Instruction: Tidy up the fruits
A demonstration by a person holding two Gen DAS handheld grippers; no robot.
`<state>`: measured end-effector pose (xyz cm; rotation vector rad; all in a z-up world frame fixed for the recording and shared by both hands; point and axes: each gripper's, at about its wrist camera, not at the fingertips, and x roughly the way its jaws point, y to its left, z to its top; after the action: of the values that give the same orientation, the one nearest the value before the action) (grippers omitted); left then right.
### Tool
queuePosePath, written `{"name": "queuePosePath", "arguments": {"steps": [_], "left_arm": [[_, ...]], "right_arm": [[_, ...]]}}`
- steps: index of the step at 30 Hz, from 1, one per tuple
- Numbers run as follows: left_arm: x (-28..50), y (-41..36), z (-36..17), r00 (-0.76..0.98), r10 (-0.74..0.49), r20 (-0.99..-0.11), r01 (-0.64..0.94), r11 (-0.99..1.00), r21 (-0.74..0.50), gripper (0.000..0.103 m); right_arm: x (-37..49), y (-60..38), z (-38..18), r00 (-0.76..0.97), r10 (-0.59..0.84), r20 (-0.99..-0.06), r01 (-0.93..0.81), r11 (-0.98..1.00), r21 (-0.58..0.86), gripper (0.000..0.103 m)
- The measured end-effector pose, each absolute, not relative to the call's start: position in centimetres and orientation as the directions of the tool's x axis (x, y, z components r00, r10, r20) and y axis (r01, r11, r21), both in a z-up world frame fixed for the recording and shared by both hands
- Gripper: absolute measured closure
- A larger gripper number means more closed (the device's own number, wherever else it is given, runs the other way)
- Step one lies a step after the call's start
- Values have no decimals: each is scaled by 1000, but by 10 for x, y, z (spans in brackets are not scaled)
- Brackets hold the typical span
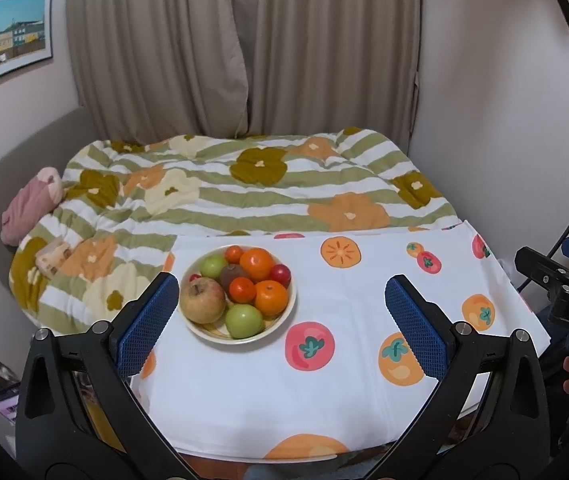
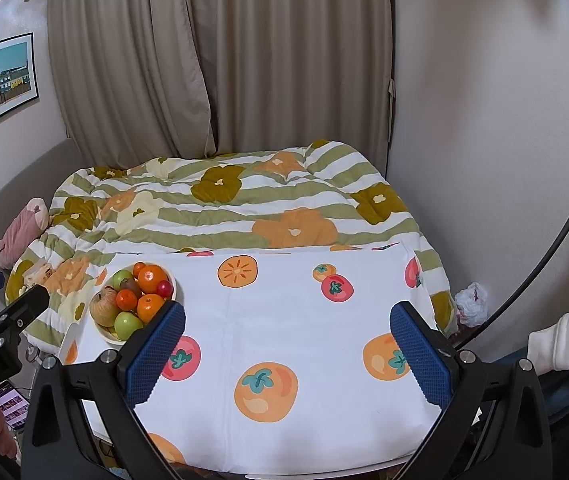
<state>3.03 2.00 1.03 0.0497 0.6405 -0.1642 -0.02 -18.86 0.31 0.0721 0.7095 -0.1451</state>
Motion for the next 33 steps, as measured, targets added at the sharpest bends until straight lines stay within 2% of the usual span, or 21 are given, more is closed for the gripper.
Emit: {"name": "queuePosePath", "arguments": {"steps": [33], "left_arm": [[57, 23, 4, 792, -129, -597, 159, 987, -2, 0]], "right_arm": [[26, -192, -2, 741, -126, -659, 179, 984, 13, 1]]}}
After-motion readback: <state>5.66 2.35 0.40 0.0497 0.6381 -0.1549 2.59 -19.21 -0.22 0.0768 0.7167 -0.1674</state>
